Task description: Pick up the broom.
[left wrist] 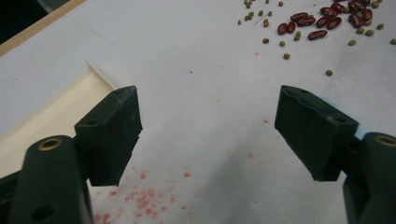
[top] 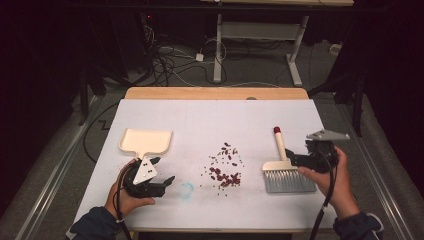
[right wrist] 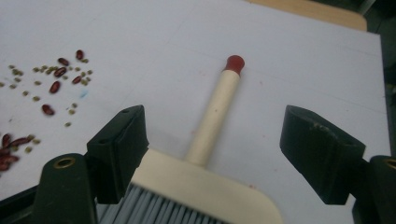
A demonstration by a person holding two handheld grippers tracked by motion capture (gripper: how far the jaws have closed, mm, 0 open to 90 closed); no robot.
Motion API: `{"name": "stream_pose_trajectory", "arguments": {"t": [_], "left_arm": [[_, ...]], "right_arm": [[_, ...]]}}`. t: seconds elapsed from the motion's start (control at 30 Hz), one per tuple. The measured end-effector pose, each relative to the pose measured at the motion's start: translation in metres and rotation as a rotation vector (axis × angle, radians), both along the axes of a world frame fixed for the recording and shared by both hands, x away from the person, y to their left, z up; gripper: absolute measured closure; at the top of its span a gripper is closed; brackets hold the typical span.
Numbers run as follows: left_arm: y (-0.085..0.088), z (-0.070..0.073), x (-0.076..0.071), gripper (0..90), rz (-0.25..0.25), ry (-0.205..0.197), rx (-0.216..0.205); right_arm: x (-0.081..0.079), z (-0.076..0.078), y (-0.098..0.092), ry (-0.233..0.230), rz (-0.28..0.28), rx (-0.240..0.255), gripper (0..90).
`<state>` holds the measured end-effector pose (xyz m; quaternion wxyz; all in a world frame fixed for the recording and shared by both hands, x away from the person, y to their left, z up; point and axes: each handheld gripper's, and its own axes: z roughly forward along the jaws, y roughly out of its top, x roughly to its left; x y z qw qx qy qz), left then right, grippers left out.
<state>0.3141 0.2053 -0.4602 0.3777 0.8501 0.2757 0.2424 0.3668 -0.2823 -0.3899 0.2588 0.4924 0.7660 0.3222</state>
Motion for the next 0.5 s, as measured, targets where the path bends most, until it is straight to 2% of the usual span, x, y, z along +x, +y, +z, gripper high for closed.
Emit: {"name": "stream_pose_trajectory", "arguments": {"t": [0.13,0.27,0.33,0.4,0.47,0.5], "left_arm": [[-0.001,-0.002,0.0,22.0,-0.001,0.019,-0.001],[0.0,-0.006,0.001,21.6,-0.004,0.026,0.03],[0.001,-0.006,0.0,21.5,0.001,0.037,0.027],[0.002,-0.005,-0.001,21.5,0.0,0.024,0.036],[0.002,-0.006,-0.002,21.5,0.004,0.033,0.033],[0.003,-0.005,-0.002,21.5,0.003,0.021,0.038]], "right_arm": [[0.036,0.001,0.004,0.051,-0.049,-0.042,24.2],[0.064,-0.016,0.012,0.13,-0.077,-0.068,24.5],[0.074,-0.027,0.016,0.18,-0.069,-0.06,27.1],[0.082,-0.038,0.019,0.229,-0.072,-0.072,28.1],[0.088,-0.048,0.022,0.273,-0.08,-0.109,31.2],[0.089,-0.052,0.022,0.291,-0.084,-0.114,31.3]]}}
